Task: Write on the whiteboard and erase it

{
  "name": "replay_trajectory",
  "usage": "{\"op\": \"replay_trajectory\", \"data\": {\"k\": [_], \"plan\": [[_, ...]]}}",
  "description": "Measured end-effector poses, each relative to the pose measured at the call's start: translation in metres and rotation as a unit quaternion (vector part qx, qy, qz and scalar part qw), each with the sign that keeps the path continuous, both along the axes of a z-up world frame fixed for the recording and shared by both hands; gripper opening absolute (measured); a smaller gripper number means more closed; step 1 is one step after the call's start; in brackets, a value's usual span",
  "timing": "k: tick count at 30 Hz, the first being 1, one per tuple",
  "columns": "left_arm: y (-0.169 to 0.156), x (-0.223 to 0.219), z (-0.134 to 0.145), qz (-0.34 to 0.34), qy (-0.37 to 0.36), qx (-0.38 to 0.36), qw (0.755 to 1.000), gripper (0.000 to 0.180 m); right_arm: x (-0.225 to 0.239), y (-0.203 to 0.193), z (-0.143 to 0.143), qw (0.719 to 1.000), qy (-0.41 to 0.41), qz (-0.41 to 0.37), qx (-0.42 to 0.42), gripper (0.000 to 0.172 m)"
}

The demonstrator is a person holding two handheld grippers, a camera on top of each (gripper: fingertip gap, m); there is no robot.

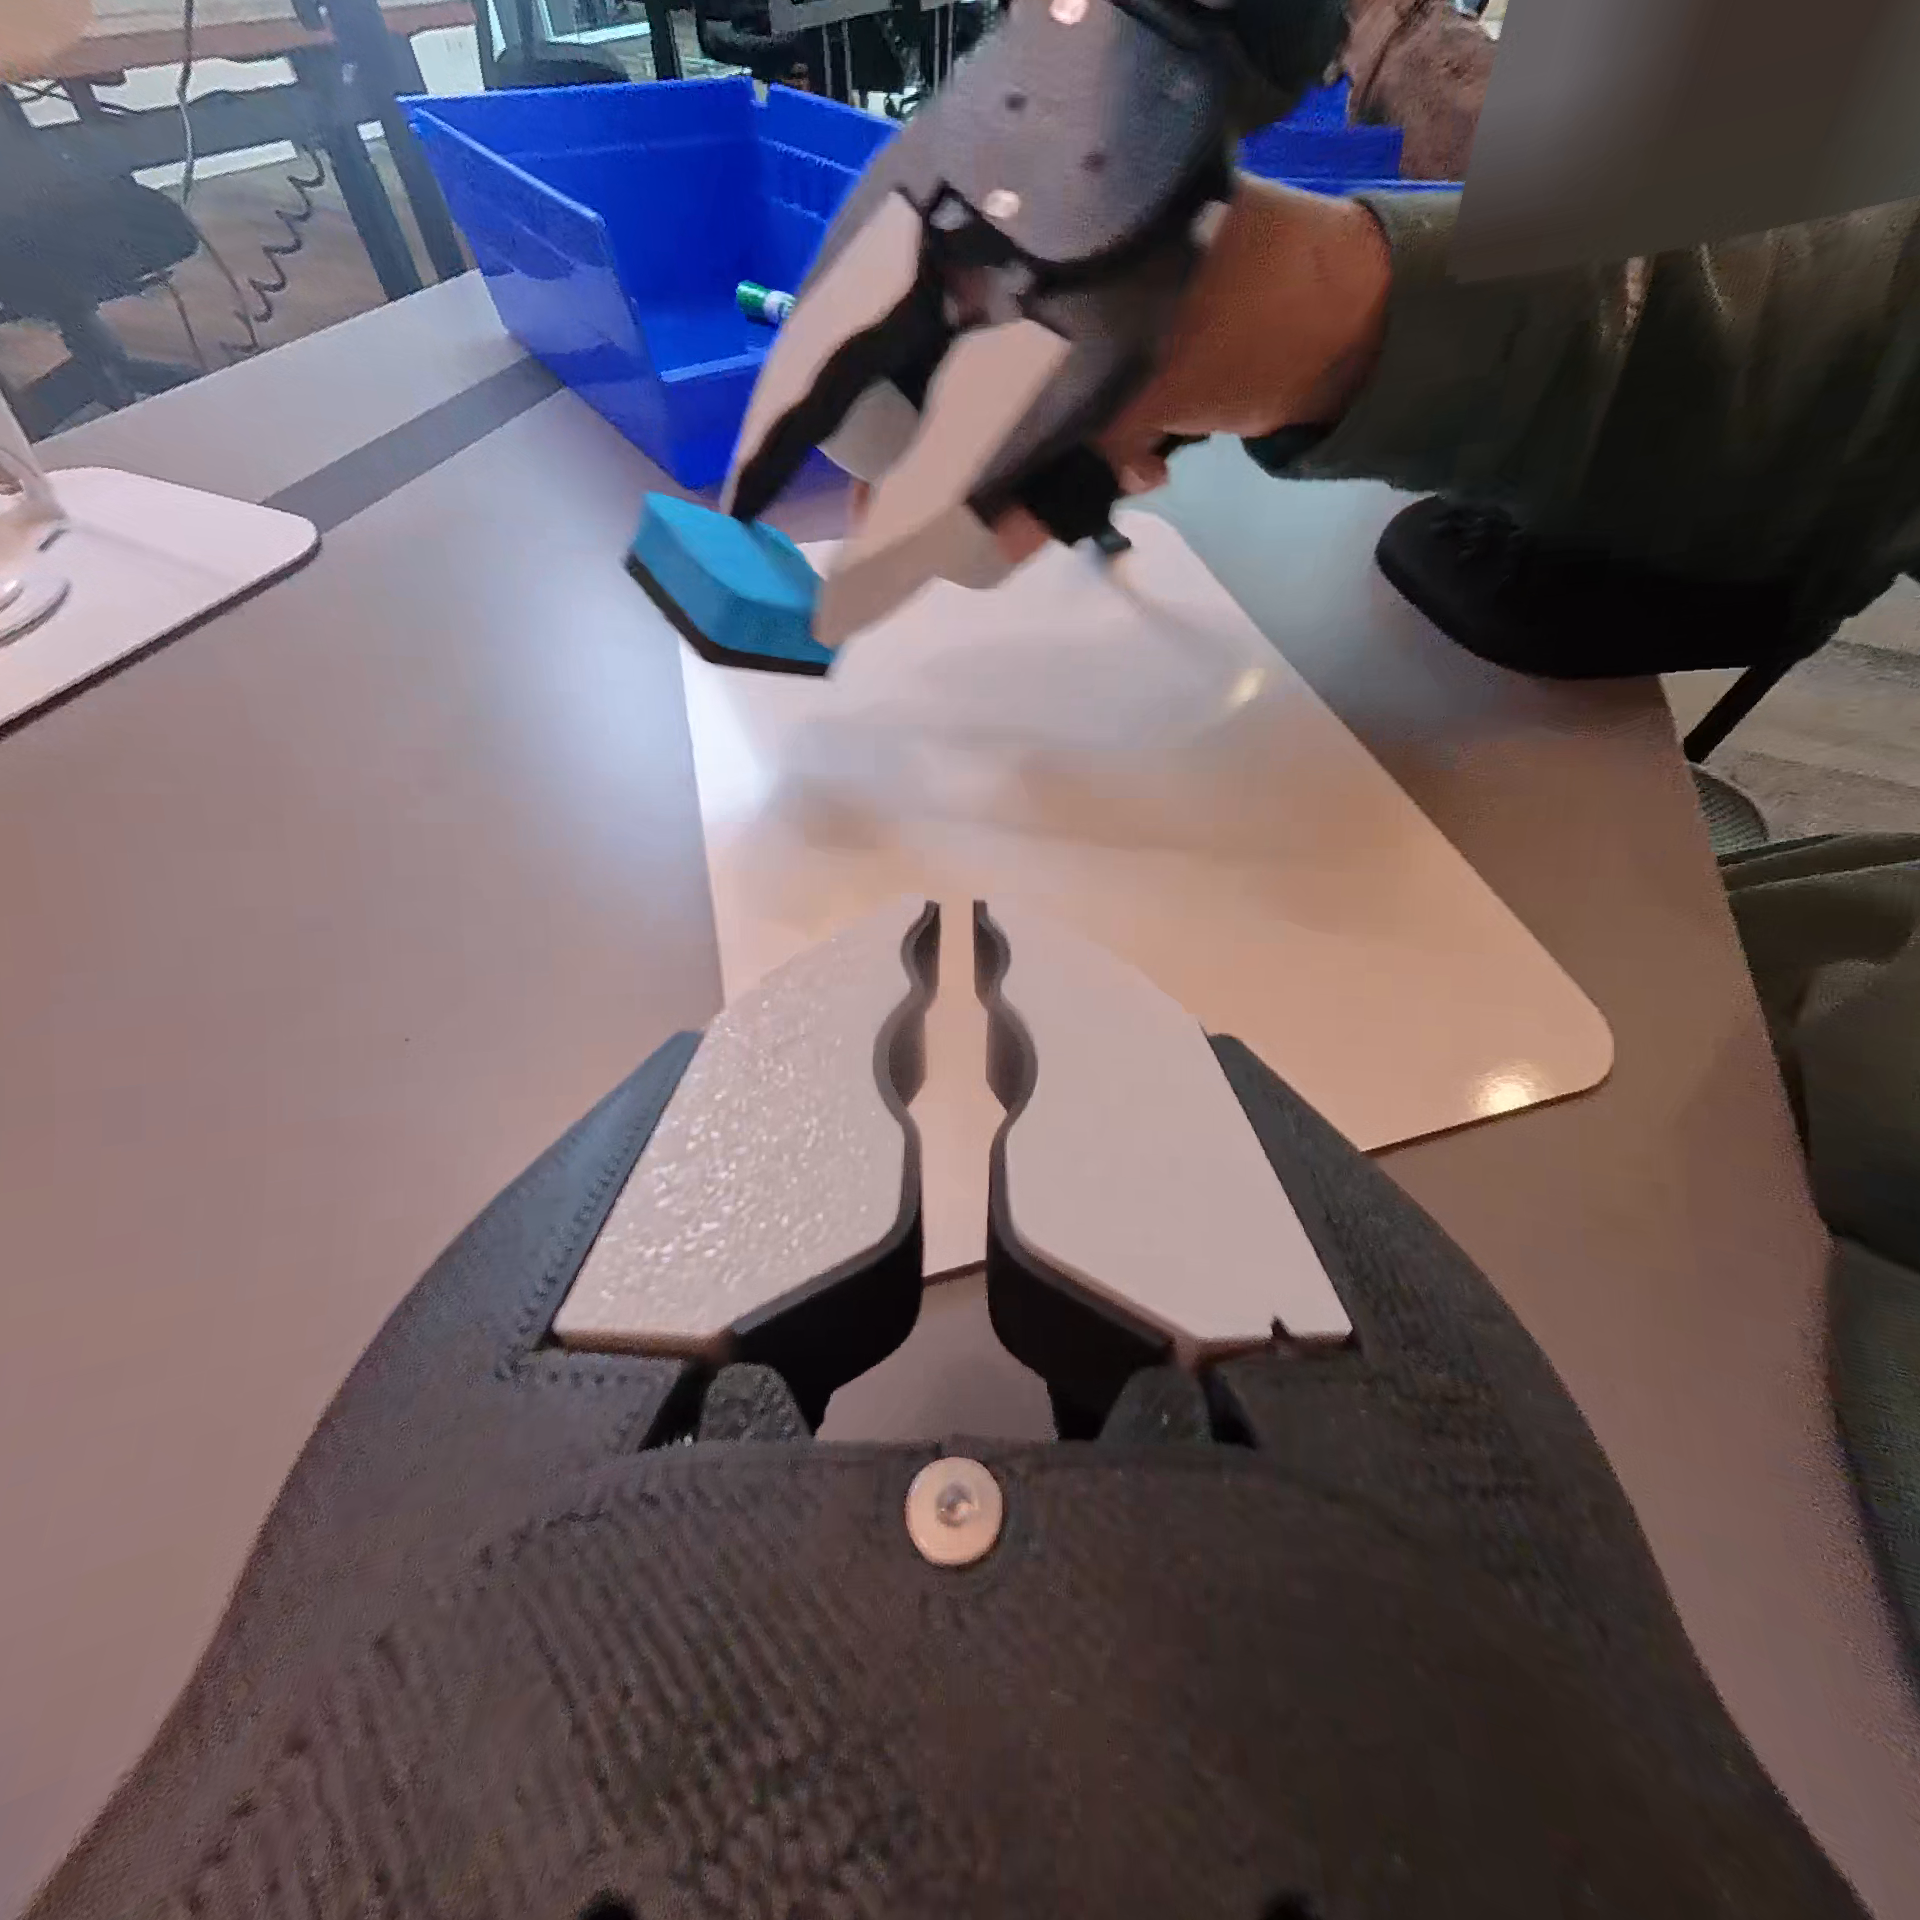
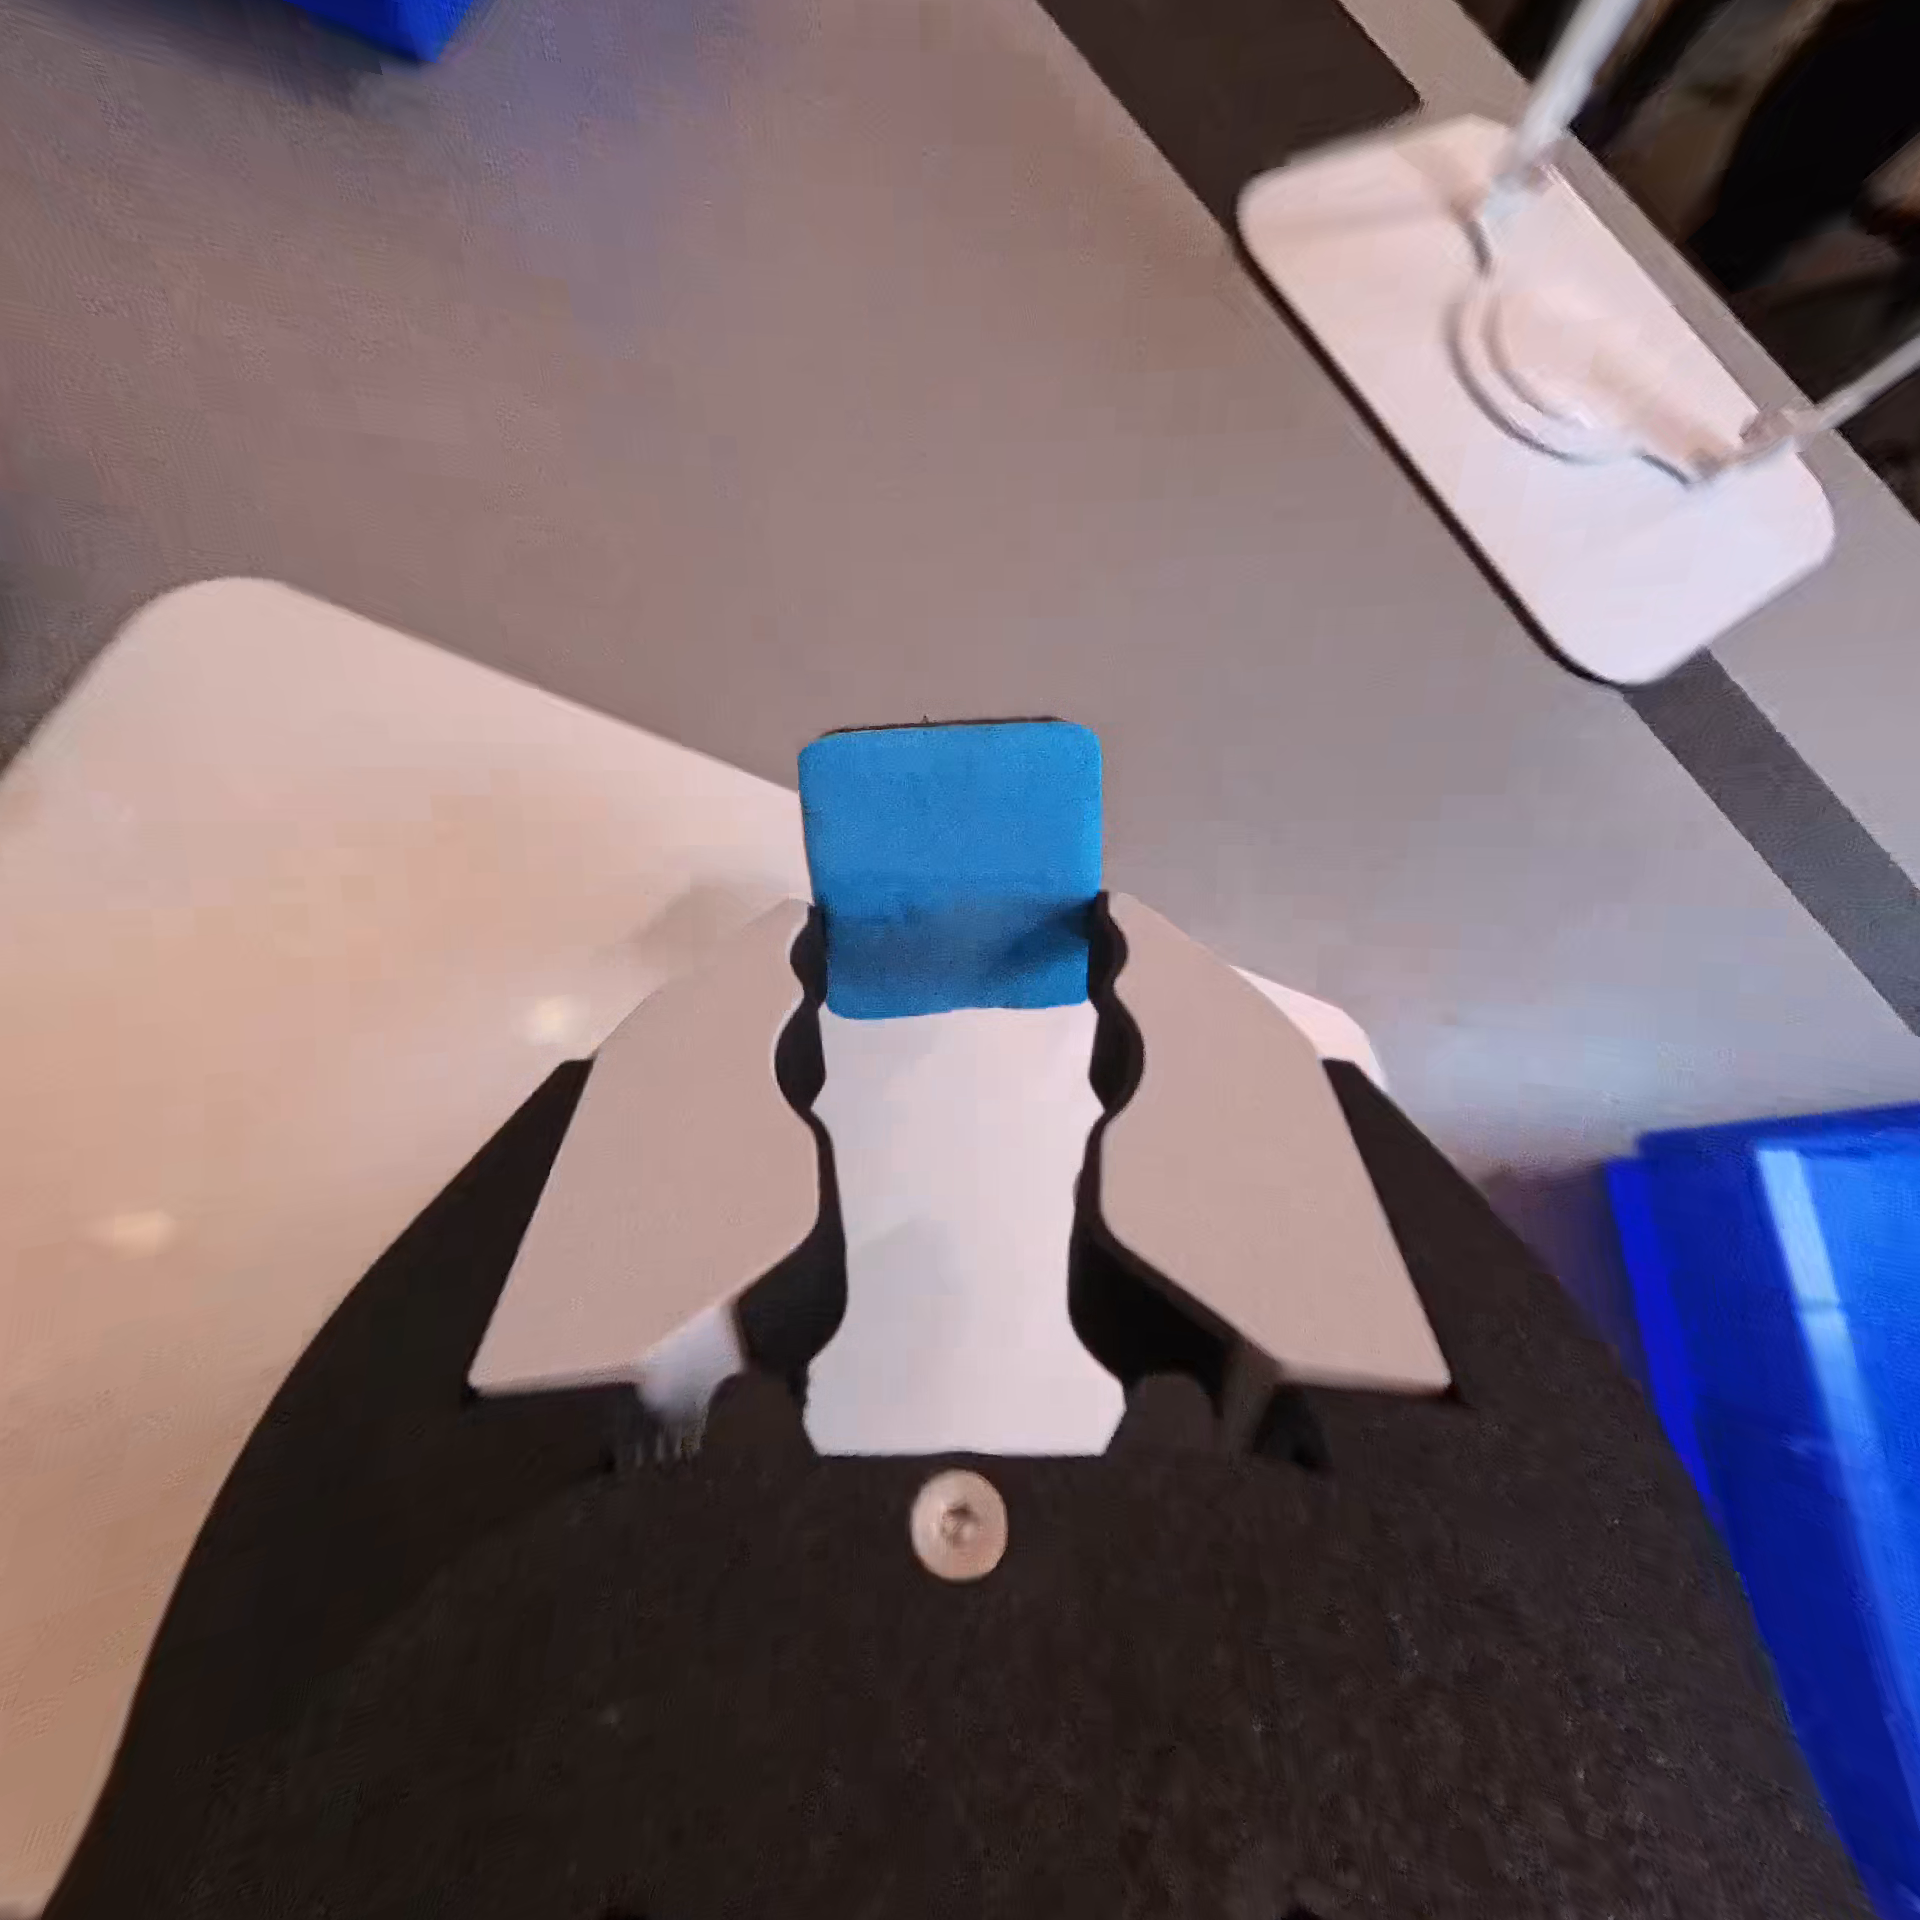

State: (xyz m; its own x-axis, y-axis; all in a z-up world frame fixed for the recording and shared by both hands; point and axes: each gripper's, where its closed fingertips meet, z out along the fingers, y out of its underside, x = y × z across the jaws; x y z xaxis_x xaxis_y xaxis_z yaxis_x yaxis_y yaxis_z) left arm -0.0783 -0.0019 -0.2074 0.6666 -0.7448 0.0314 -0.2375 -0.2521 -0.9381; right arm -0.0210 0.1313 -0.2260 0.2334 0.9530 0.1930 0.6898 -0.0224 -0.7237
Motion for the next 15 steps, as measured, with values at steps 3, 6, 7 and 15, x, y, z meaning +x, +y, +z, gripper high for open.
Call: {"op": "replay_trajectory", "data": {"k": [3,6,7,15], "plan": [[0.000,0.000,-0.001,0.003,0.017,0.010,1.000,0.006,0.006,0.071,-0.014,0.991,-0.065,-0.112,-0.019,0.049],[-0.001,-0.001,-0.001,0.004,0.033,0.022,0.999,0.008,0.017,0.121,-0.034,0.976,-0.101,-0.178,-0.067,0.049],[-0.001,-0.001,-0.002,0.005,0.037,0.025,0.999,0.008,0.020,0.131,-0.039,0.973,-0.109,-0.192,-0.074,0.049],[0.006,-0.015,-0.007,0.035,0.051,0.017,0.998,0.022,0.009,0.128,-0.005,0.982,0.025,-0.175,-0.068,0.068]]}}
